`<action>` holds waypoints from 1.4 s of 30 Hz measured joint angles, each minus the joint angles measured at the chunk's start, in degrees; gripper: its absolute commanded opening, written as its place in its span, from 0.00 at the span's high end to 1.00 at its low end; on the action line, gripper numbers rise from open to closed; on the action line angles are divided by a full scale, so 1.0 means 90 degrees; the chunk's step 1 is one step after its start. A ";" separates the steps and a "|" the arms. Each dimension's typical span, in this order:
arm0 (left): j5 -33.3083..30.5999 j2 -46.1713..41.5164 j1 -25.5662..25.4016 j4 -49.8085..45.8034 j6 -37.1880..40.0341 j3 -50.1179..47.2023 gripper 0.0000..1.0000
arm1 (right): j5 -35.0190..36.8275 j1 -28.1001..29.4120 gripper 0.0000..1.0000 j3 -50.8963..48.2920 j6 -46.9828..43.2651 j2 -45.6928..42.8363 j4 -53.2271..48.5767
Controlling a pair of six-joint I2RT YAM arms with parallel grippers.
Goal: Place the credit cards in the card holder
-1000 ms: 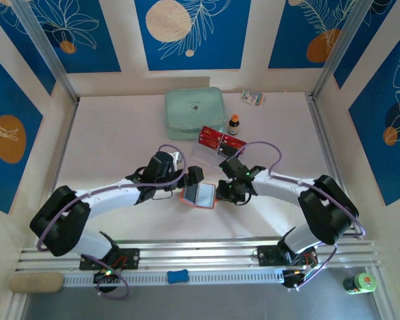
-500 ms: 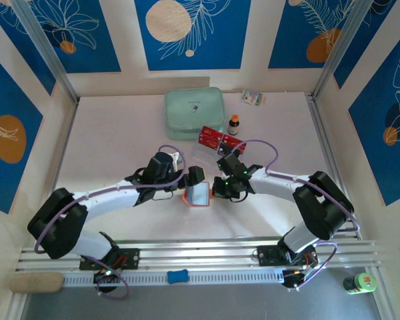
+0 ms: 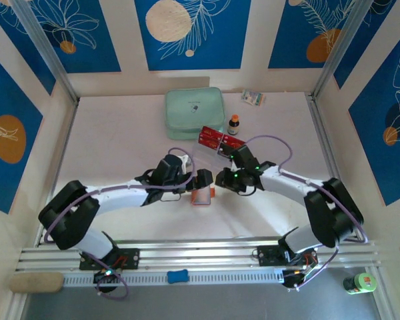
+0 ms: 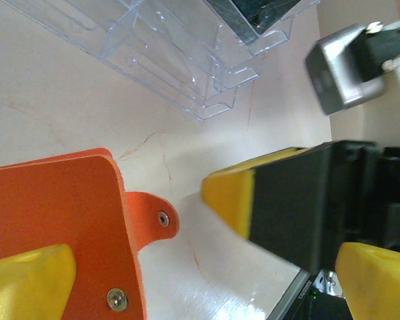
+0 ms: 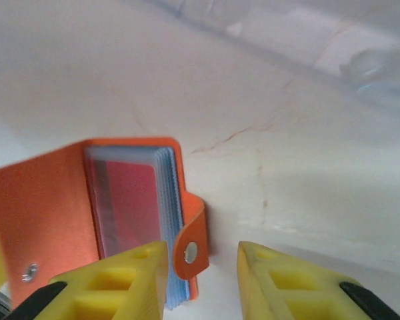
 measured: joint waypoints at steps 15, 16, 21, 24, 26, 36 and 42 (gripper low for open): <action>-0.0160 0.0583 -0.0466 0.0151 -0.0012 0.0505 0.00 | -0.0389 -0.1290 0.67 -0.0510 -0.0287 -0.1248 -0.0580; -0.0192 0.0661 -0.0500 0.0163 -0.0027 0.0498 0.00 | -0.0420 -0.1290 0.67 -0.0527 -0.0291 -0.1256 -0.0593; -0.0357 0.1022 -0.0692 0.0313 -0.0049 0.0355 0.00 | -0.0554 -0.1297 0.67 -0.0658 -0.0294 -0.1292 -0.0636; -0.0420 0.1071 -0.0726 0.0563 -0.0100 0.0272 0.00 | -0.0629 -0.1297 0.68 -0.0687 -0.0291 -0.1338 -0.0648; -0.0440 0.1071 -0.0729 0.0600 -0.0114 0.0257 0.00 | -0.0673 -0.1297 0.68 -0.0687 -0.0289 -0.1362 -0.0661; -0.0413 0.0933 -0.0656 -0.0087 0.0019 0.0675 0.00 | -0.0733 -0.0882 0.72 -0.0680 -0.0131 -0.1513 -0.0663; -0.0216 0.0316 -0.0262 -0.0437 0.0109 0.0862 0.00 | -0.0527 -0.0022 0.77 -0.0362 0.0129 -0.1474 -0.0682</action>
